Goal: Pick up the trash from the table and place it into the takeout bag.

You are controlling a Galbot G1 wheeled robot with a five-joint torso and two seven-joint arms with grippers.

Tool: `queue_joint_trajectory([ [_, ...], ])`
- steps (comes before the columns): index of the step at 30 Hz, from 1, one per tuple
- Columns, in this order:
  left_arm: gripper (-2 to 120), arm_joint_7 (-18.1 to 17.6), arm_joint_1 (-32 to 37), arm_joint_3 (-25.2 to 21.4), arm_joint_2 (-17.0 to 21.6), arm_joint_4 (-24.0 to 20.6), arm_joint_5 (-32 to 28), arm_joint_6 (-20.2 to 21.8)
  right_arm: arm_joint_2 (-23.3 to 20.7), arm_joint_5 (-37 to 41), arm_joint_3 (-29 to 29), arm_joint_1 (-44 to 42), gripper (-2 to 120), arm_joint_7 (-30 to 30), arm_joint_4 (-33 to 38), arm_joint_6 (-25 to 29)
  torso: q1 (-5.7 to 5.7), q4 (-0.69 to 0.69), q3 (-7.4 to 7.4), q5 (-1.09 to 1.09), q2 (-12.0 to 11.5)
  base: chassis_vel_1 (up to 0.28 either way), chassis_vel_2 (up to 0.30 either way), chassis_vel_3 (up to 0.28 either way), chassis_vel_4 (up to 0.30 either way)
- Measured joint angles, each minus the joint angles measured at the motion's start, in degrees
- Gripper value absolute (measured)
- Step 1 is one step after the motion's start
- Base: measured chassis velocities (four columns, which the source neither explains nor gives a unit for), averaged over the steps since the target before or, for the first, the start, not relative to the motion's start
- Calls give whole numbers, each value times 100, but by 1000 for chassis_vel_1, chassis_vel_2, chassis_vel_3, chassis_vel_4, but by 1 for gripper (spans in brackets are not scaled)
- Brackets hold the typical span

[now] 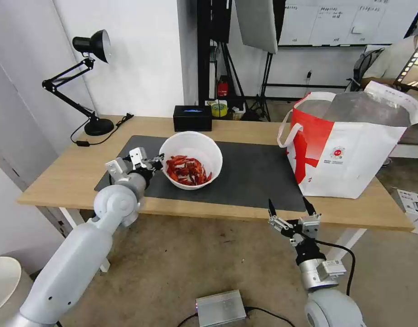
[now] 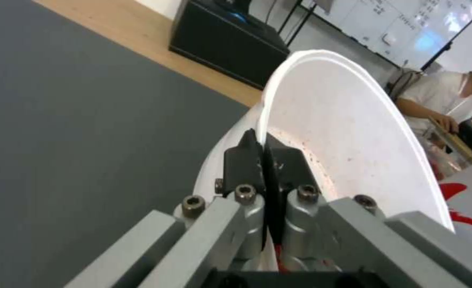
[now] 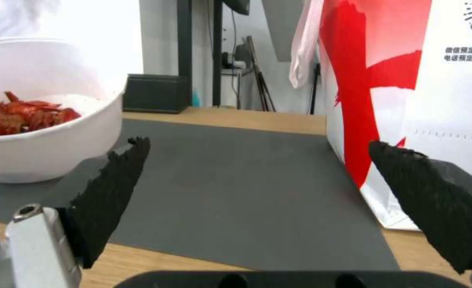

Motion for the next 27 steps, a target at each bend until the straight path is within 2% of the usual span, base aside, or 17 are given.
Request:
queue_joint_trajectory([
  [12, 0, -197, -320, 137, -15, -74, -250, 64, 0, 0, 0, 0, 100, 0, 0, 0, 0, 1, 0, 0, 0, 0, 0, 0, 0],
  [22, 0, -555, -922, 399, -68, -210, -717, 126, 0, 0, 0, 0, 100, 0, 0, 0, 0, 1, 0, 0, 0, 0, 0, 0, 0],
  [27, 0, -810, -1449, 654, -223, -161, -982, 135, 0, 0, 0, 0, 100, 0, 0, 0, 0, 0, 0, 1, 0, 0, 0, 0, 0],
])
